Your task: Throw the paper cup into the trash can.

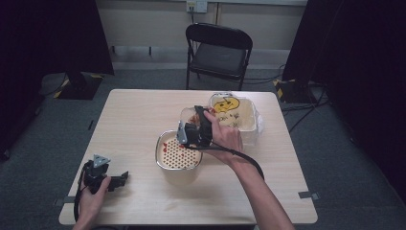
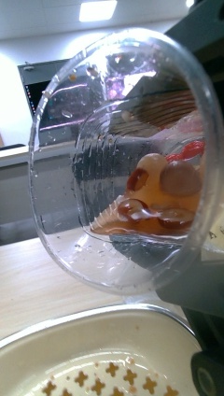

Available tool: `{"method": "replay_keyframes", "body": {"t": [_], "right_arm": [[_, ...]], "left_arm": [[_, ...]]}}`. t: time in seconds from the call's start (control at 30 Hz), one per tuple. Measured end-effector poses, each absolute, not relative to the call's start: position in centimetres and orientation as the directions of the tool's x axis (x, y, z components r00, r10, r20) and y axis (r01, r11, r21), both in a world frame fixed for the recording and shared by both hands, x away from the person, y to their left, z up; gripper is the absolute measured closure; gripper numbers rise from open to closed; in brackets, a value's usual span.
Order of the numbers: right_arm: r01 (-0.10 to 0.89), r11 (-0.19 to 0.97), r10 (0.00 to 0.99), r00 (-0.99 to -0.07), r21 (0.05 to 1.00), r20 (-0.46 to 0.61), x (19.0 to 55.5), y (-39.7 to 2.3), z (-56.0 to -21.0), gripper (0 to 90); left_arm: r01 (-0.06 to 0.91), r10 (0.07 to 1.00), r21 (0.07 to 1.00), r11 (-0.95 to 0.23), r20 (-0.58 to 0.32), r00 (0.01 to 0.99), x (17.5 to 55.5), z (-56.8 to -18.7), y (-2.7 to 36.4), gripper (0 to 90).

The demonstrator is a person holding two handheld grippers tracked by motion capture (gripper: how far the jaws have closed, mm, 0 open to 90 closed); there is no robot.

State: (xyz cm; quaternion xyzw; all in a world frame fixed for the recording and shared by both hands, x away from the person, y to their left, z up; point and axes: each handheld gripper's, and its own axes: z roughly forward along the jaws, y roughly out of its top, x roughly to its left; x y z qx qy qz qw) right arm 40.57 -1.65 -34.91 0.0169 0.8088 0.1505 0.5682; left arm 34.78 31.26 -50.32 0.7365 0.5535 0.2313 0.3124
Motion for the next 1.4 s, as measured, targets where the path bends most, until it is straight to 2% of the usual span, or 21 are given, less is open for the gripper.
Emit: {"method": "replay_keyframes", "body": {"t": [0.27, 0.63, 0.7, 0.73, 0.87, 1.07, 1.17, 1.4], "right_arm": [[-0.164, 0.979, 0.072, -0.283, 0.123, -0.956, 40.2, -1.0, -35.7, 44.6], [-0.157, 0.988, -0.029, -0.202, 0.003, -0.979, 39.8, -1.0, -36.3, 45.2], [-0.157, 0.985, -0.096, -0.153, -0.072, -0.984, 39.6, -0.9, -36.5, 45.4], [-0.157, 0.985, -0.096, -0.153, -0.072, -0.984, 39.6, -0.9, -36.5, 45.4], [-0.17, 0.968, -0.2, -0.087, -0.183, -0.976, 39.3, -0.7, -37.0, 45.7], [-0.169, 0.954, -0.259, -0.044, -0.249, -0.965, 39.0, -0.5, -37.2, 45.8], [-0.171, 0.923, -0.349, 0.006, -0.345, -0.937, 38.7, -0.3, -37.5, 46.0], [-0.157, 0.891, -0.427, 0.035, -0.427, -0.904, 38.7, -0.3, -37.6, 46.2]], "left_arm": [[0.671, 0.96, 0.716, -0.191, -0.005, 0.28, 34.8, -50.3, 31.3, 0.1], [0.671, 0.96, 0.716, -0.192, -0.005, 0.28, 34.8, -50.3, 31.3, 0.1], [0.671, 0.96, 0.716, -0.192, -0.005, 0.28, 34.8, -50.3, 31.3, 0.0], [0.671, 0.96, 0.716, -0.192, -0.005, 0.28, 34.8, -50.3, 31.3, 0.0], [0.671, 0.96, 0.716, -0.192, -0.005, 0.28, 34.8, -50.3, 31.3, 0.1], [0.671, 0.96, 0.716, -0.192, -0.005, 0.28, 34.8, -50.3, 31.3, 0.1], [0.671, 0.96, 0.716, -0.192, -0.005, 0.28, 34.8, -50.3, 31.3, 0.0], [0.671, 0.96, 0.716, -0.192, -0.005, 0.28, 34.8, -50.3, 31.3, 0.0]]}}
